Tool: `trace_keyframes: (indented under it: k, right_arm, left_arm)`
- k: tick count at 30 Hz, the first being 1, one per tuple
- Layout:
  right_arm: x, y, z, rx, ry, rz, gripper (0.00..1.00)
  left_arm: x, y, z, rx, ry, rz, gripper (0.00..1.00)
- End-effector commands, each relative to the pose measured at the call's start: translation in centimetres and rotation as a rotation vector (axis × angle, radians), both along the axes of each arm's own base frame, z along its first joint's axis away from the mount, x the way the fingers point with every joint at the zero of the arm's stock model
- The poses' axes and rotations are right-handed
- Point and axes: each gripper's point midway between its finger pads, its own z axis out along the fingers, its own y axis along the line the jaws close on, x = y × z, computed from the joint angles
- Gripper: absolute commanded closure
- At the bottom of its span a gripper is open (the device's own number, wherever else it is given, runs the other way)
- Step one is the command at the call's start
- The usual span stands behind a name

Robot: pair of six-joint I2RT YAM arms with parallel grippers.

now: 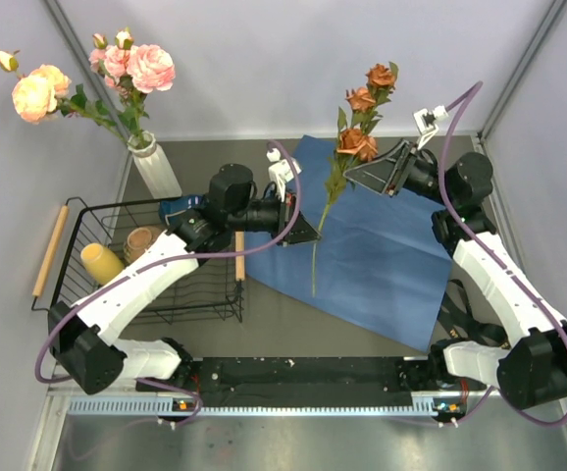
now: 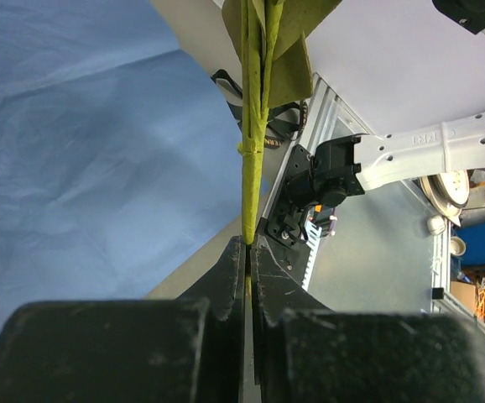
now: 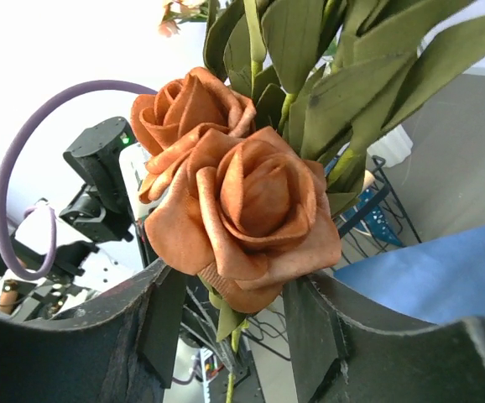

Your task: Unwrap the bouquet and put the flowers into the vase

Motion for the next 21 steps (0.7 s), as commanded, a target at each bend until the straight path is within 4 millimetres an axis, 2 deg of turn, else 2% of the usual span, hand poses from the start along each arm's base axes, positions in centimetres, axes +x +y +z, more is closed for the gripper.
trace_keyframes:
  k: [1,4,7,9,13,16,21]
  right_arm:
    - [-1.0,0.6,1.9,0.035,-0.069,0.035,0.56]
    - [-1.1,1.2,1.9,0.039,-0.065,0.047,0.66]
    - [-1.2,1.7,2.0,0.045,-0.065,0.051,0.68]
    - [-1.1,1.7,2.0,0.051,-0.056,0.040,0.68]
    - [-0.5,1.3,2.1,0.052,-0.028,-0.012,0.57]
    - [-0.7,1.2,2.3,0.067,-0.007,-0.009,0.58]
    - [-1.5,1.3,2.8,0.091,-0.030,0.022,0.76]
  left_arm:
    - [-1.0,0.4,1.2,-0.024,-0.066,-0.039,1.00]
    - [-1.2,0.6,1.4,-0.022,-0.074,-0.045,1.00]
    - [-1.3,0.8,1.3,-0.012,-0.080,-0.044,1.00]
    - [-1.5,1.0,1.3,-0.009,-0.082,-0.043,1.00]
    - [-1.7,1.5,1.1,0.008,-0.083,-0.033,1.00]
    - [-2.1,1.7,1.2,0.002,-0.078,-0.037,1.00]
    - [-2.4,2.2,1.5,0.006,-0.084,-0.023,1.00]
